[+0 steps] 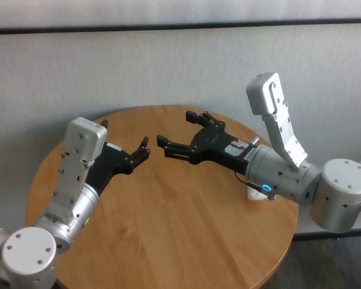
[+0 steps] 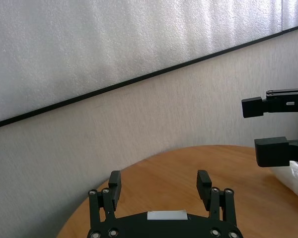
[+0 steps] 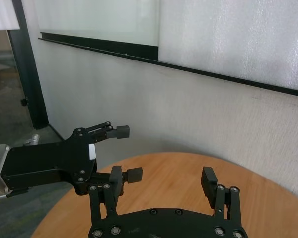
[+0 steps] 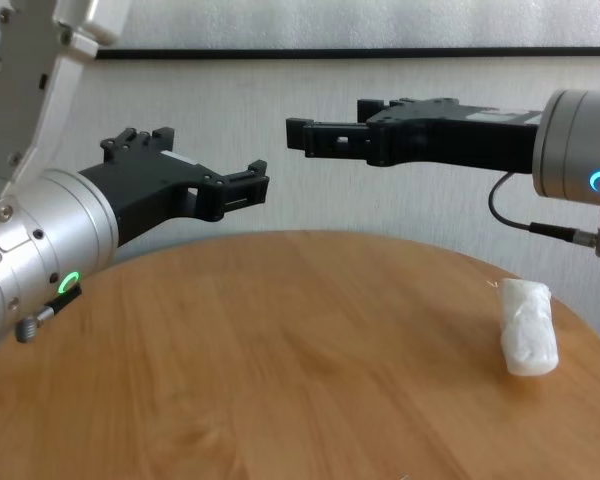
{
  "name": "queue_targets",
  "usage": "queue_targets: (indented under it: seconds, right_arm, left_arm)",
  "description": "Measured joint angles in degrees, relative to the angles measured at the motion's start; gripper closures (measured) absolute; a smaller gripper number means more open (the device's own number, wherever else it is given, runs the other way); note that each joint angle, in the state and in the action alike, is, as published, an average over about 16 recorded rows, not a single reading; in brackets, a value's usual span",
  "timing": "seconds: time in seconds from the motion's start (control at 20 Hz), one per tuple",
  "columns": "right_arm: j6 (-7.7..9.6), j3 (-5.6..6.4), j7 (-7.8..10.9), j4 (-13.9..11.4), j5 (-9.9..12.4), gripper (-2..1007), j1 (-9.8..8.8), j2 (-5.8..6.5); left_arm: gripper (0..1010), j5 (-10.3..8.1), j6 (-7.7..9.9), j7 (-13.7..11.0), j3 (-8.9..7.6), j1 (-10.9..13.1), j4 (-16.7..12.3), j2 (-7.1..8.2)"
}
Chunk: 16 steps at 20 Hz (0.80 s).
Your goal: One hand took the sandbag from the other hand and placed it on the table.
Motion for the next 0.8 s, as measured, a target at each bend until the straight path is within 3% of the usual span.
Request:
queue_targets:
  seconds: [0.8]
  right_arm:
    - [0.34, 0.36, 0.06, 0.27, -0.28, 4, 0.11, -0.32]
  left_arm:
    - [8, 0.00, 0.00, 0.00, 0.00, 0.00, 0.00, 0.00]
